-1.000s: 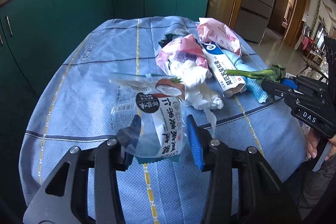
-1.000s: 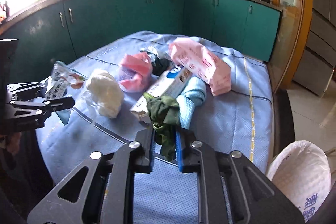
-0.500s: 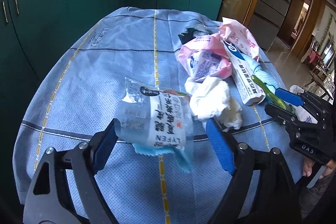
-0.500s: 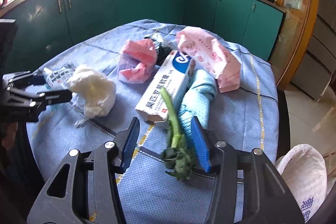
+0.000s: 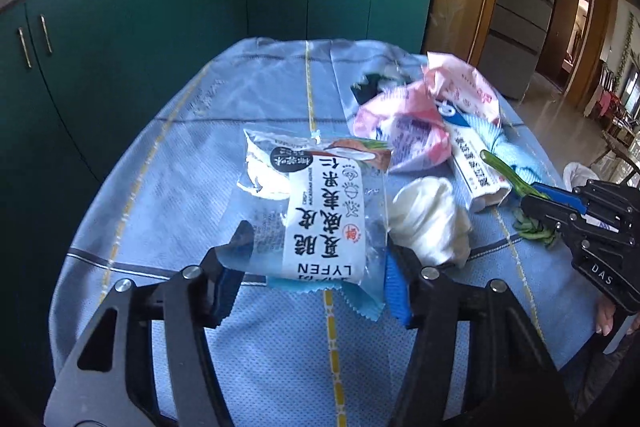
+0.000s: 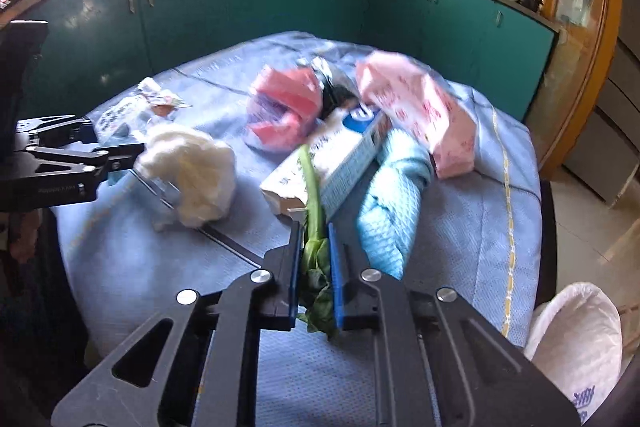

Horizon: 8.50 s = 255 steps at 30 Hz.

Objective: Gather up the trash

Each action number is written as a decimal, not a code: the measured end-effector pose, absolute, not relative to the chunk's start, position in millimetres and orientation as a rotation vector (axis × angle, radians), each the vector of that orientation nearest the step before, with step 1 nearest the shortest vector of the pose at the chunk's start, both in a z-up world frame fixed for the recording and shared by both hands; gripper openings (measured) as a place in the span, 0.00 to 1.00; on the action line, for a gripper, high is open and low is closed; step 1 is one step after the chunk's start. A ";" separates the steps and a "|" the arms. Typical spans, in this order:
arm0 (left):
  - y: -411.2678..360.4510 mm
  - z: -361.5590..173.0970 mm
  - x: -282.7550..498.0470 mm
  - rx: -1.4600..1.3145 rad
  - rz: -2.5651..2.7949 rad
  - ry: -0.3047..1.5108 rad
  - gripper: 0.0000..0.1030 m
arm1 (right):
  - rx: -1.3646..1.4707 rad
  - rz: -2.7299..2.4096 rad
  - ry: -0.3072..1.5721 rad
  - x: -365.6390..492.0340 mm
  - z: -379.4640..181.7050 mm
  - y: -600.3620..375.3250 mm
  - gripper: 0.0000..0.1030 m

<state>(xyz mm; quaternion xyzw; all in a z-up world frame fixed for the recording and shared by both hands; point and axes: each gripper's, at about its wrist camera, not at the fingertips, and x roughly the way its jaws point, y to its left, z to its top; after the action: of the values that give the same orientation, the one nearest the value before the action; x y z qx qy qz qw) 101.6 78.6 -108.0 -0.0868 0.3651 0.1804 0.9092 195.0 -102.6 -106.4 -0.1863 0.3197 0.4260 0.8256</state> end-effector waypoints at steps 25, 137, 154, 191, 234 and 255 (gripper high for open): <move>65.0 -84.1 90.7 -0.131 0.385 0.672 0.59 | -0.126 0.689 0.561 220.0 -70.4 -154.7 0.13; 28.1 -109.7 143.9 -0.149 0.097 0.793 0.90 | -0.176 0.614 0.907 269.1 -119.9 -103.1 0.39; 6.1 -120.2 145.0 -0.126 0.073 0.836 0.82 | -0.228 0.554 0.890 269.4 -132.1 -97.7 0.39; -4.5 -119.5 142.2 -0.091 0.007 0.835 0.37 | -0.246 0.556 0.905 261.4 -128.2 -98.8 0.35; 52.8 -108.5 123.8 -0.183 0.179 0.813 0.74 | -0.261 0.633 0.946 250.6 -127.3 -109.8 0.30; 13.7 -117.9 144.0 -0.099 0.136 0.838 0.77 | -0.305 0.563 0.889 251.3 -132.9 -99.5 0.54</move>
<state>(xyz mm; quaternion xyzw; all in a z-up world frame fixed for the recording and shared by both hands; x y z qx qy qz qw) 144.0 13.7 -117.9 -0.0478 0.4064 0.0661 0.9101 251.3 -99.5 -132.9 -0.1451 0.4226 0.2677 0.8537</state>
